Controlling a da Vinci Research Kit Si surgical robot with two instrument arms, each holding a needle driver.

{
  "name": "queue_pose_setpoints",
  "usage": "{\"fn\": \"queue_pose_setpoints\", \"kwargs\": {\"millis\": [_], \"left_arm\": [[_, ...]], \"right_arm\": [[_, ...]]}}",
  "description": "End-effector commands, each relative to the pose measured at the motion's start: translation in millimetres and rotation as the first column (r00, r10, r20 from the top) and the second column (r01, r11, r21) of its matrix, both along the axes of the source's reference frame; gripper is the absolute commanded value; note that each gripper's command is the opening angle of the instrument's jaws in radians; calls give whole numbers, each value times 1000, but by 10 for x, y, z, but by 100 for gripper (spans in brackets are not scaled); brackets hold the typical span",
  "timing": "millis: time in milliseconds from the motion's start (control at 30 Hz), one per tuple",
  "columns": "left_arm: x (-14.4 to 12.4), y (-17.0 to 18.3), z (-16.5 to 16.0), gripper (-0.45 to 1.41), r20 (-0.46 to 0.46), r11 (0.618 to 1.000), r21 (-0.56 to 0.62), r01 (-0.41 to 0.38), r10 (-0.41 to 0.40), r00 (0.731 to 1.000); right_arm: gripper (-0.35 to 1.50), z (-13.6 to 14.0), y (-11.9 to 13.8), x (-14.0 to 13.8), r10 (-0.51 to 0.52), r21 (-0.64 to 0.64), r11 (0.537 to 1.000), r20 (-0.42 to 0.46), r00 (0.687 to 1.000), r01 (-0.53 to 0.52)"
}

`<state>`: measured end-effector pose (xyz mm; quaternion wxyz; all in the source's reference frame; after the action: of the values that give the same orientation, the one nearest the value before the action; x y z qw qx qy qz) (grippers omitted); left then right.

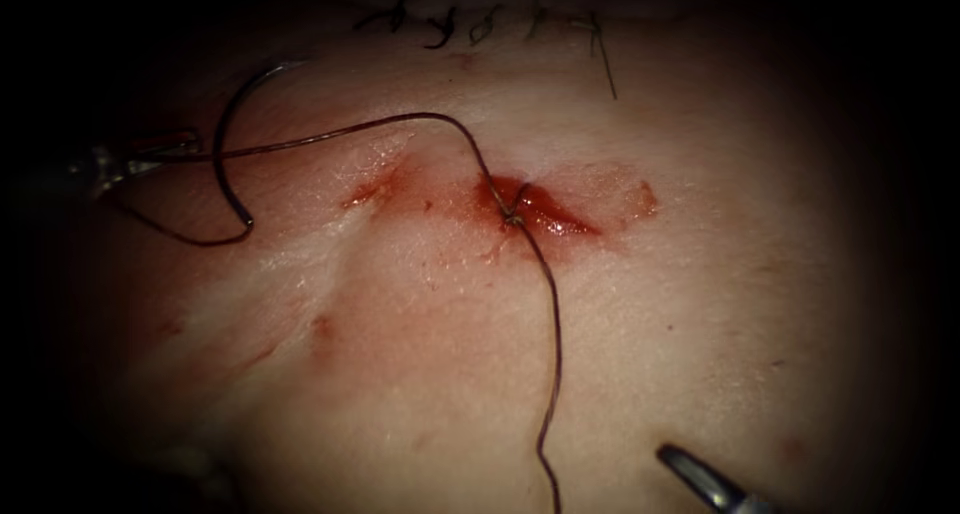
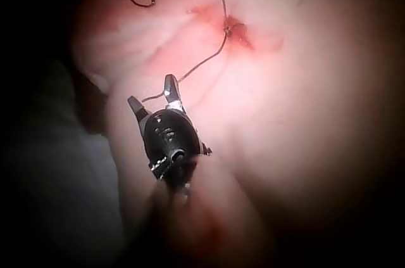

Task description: Wound Closure

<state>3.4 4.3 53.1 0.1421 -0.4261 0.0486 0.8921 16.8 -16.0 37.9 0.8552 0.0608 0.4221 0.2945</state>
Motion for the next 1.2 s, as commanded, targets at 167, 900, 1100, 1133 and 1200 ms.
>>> {"fn": "queue_pose_setpoints", "kwargs": {"millis": [167, 900, 1100, 1133, 1200], "left_arm": [[4, 2, -9, -45, 24, 1000, 6, 11, -11, 1000], [9, 12, -44, -45, 57, 999, 18, 44, -45, 997], [9, 14, -57, -45, 61, 999, 10, 46, -47, 997], [9, 14, -59, -45, 64, 999, 9, 51, -51, 997], [8, 14, -62, -45, 62, 999, 7, 48, -48, 997]], "right_arm": [[148, -19, 66, -25, 65, -15, 998, 24, 998, -64], [146, 159, 158, 82, -96, 47, 995, 137, 986, 91], [148, 194, 153, 113, -142, 31, 990, 145, 979, 139], [148, 198, 151, 117, -149, 29, 989, 146, 978, 146], [148, 206, 147, 127, -163, 20, 987, 148, 975, 162]]}}
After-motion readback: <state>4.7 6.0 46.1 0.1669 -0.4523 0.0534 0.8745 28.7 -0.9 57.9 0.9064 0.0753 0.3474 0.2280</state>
